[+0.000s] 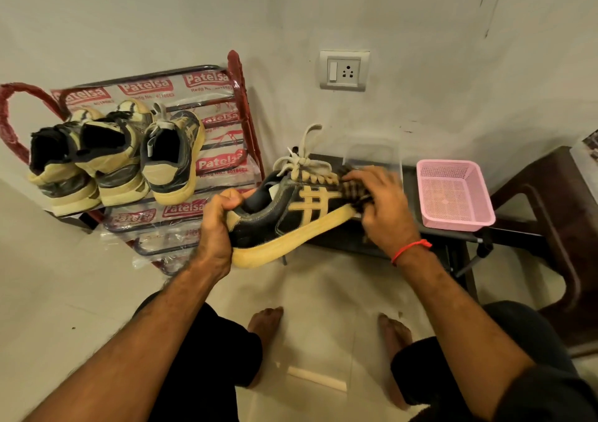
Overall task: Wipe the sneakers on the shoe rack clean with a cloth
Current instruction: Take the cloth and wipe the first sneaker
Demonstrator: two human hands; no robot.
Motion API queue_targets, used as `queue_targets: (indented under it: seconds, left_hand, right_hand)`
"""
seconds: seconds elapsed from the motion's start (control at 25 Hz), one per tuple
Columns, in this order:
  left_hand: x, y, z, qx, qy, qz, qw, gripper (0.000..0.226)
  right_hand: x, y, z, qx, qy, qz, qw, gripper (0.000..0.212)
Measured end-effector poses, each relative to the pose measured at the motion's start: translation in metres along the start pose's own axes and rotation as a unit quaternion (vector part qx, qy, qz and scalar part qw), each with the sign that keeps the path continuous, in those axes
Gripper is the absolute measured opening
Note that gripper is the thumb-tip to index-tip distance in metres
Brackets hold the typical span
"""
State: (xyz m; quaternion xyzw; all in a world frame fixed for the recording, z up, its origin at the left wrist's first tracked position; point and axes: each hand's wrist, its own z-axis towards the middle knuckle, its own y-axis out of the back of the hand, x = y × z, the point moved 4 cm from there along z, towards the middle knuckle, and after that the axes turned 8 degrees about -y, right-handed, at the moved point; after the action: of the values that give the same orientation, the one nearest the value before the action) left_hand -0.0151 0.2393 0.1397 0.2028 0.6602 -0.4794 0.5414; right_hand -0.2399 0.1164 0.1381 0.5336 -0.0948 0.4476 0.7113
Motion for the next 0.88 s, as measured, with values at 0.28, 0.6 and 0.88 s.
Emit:
queue_targets:
  seconds: [0.28,0.6,0.88]
  left_hand:
    - [0.003,0.004,0.007,0.077,-0.067,0.03,0.994,0.01]
    - [-0.001,0.012,0.011,0.106,-0.064,0.05,0.991,0.02]
    - [0.005,0.009,0.014,0.117,-0.069,0.069,0.988,0.01]
  right_hand:
    - [0.023,0.001,-0.014,-0.003,-0.013,0.066,0.998,0.061]
    - [0.003,0.006,0.001,0.002,0.006,-0.008,1.0,0.064]
    - [-0.03,0.016,0.003,-0.009,-0.095,0.034,0.995,0.063]
